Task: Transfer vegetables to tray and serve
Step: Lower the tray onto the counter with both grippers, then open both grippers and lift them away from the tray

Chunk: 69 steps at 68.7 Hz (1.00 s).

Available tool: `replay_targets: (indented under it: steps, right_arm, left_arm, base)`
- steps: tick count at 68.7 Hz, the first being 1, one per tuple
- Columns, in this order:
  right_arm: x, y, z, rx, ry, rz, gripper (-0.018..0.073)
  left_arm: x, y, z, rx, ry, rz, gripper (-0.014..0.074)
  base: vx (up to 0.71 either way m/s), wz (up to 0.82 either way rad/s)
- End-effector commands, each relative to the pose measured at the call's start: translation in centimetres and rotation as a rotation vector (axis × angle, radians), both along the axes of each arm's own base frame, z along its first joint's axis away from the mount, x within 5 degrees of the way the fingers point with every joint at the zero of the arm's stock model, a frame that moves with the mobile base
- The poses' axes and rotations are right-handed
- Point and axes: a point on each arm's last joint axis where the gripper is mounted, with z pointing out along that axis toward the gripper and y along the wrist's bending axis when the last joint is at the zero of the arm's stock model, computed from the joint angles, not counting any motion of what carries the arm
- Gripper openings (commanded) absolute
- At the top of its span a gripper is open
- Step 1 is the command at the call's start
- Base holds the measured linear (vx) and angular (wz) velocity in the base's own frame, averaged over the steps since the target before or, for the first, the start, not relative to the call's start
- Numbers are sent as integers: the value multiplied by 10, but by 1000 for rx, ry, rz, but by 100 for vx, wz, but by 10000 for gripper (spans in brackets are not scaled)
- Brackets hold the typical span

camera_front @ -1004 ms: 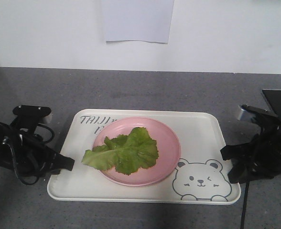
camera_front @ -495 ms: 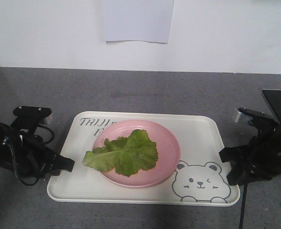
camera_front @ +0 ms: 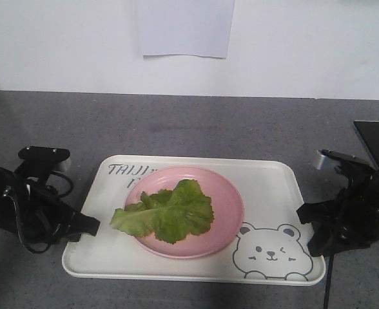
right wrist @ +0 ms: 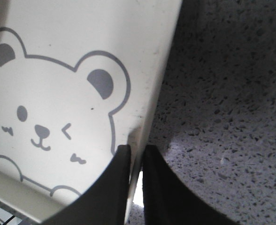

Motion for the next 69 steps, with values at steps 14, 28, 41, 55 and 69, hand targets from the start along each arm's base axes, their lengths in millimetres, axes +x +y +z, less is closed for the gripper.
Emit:
replay_targets:
  steps: [14, 28, 41, 55, 69]
  right_arm:
    - [6, -1, 13, -21, -113, 10, 59]
    - [10, -1, 6, -27, -96, 14, 69]
    - [10, -1, 4, -27, -81, 18, 123]
    - [10, -1, 4, -28, -78, 20, 254]
    - [8, -1, 5, -33, -64, 33, 376]
  left_arm:
    - [14, -5, 10, -21, -131, 3, 103]
    - [22, -6, -3, -5, -116, 5, 143]
    - [22, -6, -2, -4, -118, 2, 225]
    - [22, -6, -2, 2, -120, -2, 384]
    - [16, -4, 4, 7, -108, -14, 434]
  base:
    - [0, 0]
    - [0, 0]
    - [0, 0]
    - [0, 0]
    - [0, 0]
